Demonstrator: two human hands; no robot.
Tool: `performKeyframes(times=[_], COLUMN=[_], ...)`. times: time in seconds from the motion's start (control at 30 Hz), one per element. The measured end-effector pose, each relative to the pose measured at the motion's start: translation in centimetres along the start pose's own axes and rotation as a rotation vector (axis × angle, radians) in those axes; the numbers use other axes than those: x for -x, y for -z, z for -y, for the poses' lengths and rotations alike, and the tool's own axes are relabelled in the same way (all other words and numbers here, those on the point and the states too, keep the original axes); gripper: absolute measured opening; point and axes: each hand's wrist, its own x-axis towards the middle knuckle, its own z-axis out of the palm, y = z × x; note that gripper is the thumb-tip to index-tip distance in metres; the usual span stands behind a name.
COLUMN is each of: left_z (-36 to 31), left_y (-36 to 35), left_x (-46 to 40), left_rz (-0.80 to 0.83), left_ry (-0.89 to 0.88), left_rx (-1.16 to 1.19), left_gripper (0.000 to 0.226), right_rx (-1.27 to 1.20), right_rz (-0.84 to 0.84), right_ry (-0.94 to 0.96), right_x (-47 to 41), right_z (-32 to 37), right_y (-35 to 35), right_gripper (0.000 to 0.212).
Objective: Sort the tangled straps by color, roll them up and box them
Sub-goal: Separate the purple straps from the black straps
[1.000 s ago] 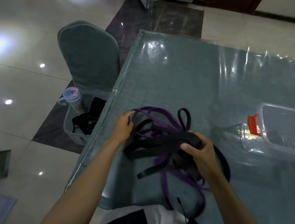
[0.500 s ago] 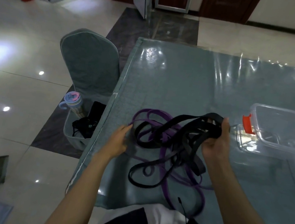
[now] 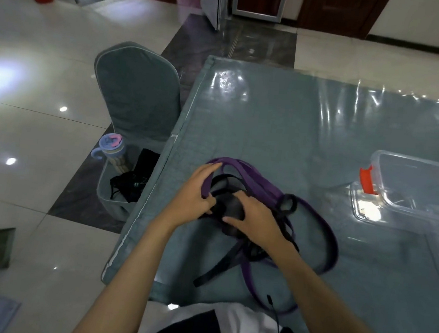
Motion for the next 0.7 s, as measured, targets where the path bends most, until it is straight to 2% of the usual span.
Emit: performKeyframes(times=[0.07,0.1,0.17,0.23,0.3,0.4,0.47,0.53,0.6,0.7], left_z=[-0.6,-0.6,-0.4,0.2,0.9,2.0,2.5,2.8,2.8,3.1], left_y=[-0.2,-0.2,-0.4,-0.5,-0.5,-0.6,-0.7,-1.0,-1.3,-2.1], left_x=[0.3,0.4,0.6,0.8,1.1,1.5,1.7,2.1,2.5,2.8], left_rz=[0.057,0.088,0.149,0.193,0.200,0.164,0.170,0.210,0.231,0.227], left_ry=[0.001,0.009,0.028,0.055,0.092,0.139,0.159,0.178,0.212,0.221], left_rx=[-0.002,-0.017,-0.070,-0.109,-0.104,-0.094,-0.104,-0.063,0.018,0.041], left_gripper=[0.080,0.081,0.086,0.092,0.096,0.101,0.106,0.115,0.122,0.122], right_rx=[0.232,0.259,0.164,0.032,0.040,0.146,0.194,0.172,0.123,0.306], right_rz=[-0.076,-0.129,-0.173,-0.111,-0.053,-0.148,-0.167,-0.021,0.107,0.088], right_ry=[0.006,-0.026,-0.079,-0.032,0.076,0.165,-0.027,-0.298,-0.394,-0.374], right_x=[-0.8,-1.1,-1.6,-1.4,-0.1,3.0,4.6,5.6,6.0,6.1], right_z=[1.2,1.8,2.4,1.6,-0.1,-3.4,-5.9,-7.8,-9.1,-9.4], right_y=[-1.5,-2.0,-2.4,-2.2,-1.6,-1.1,-0.9,-0.5,-0.2,0.2], right_gripper=[0.064,0.066,0.077,0.091,0.102,0.107,0.116,0.126,0.119,0.078])
